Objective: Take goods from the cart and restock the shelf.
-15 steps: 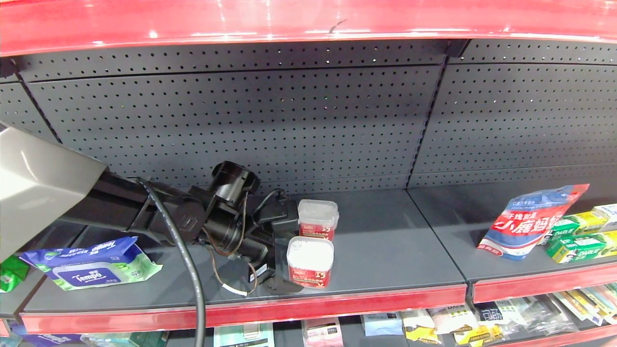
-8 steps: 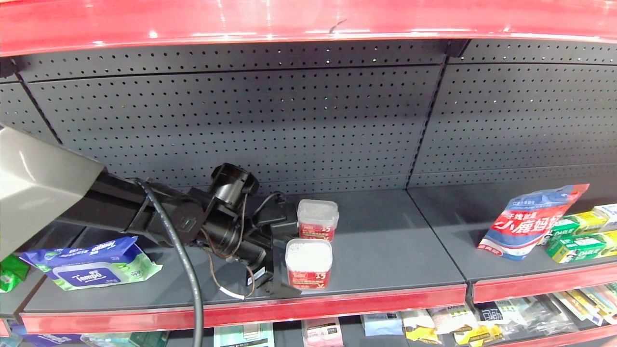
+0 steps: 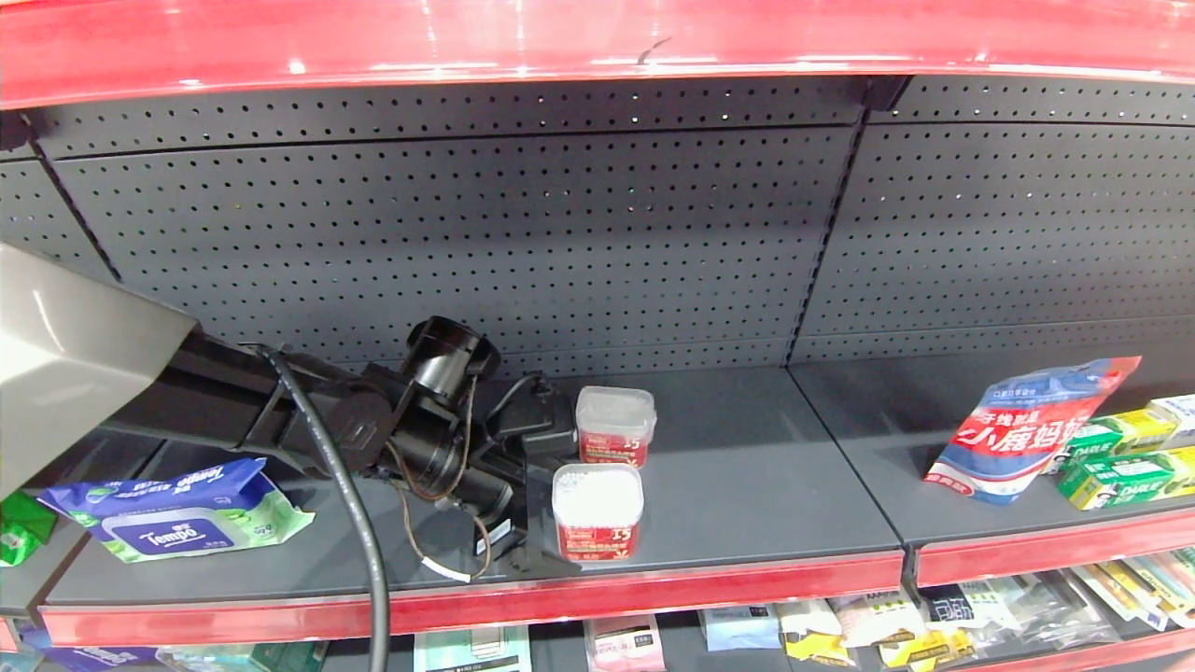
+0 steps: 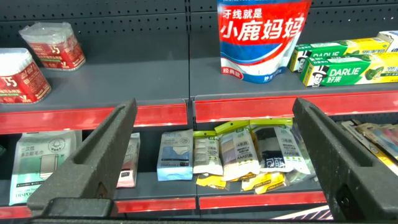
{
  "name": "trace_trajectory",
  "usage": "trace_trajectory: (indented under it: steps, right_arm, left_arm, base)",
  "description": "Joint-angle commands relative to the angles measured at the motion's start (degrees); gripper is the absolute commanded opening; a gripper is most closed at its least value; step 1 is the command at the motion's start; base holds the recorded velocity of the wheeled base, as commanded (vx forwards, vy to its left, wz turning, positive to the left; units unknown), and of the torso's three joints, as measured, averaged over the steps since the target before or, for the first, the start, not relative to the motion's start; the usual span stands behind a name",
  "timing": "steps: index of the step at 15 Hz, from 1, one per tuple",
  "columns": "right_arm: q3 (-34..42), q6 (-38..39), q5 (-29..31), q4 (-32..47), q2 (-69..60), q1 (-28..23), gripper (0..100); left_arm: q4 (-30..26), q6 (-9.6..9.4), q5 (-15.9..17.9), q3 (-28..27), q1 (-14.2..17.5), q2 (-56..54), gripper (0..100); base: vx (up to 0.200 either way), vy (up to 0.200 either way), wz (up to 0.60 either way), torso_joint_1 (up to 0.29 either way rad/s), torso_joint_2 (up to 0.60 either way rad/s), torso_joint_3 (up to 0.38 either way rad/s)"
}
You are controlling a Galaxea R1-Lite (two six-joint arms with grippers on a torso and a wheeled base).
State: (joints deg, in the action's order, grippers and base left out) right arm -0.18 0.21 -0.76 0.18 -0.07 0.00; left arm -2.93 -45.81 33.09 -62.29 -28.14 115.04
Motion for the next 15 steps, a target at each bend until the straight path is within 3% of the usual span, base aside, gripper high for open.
trace_trajectory:
  steps: [1, 15]
  right_arm:
    - [0.0, 0.0, 0.0, 0.0, 0.1, 0.0, 100]
    - [0.0, 0.0, 0.0, 0.0, 0.1, 0.0, 100]
  left_arm:
    - [0.0, -0.07, 0.0, 0.1, 0.0, -0.3, 100]
    - [-0.9, 0.02, -0.3, 0.7, 0.3, -1.0, 100]
  base:
    - [0.000, 0.000, 0.00, 0.000, 0.00, 0.000]
    - [0.000, 0.000, 0.00, 0.000, 0.00, 0.000]
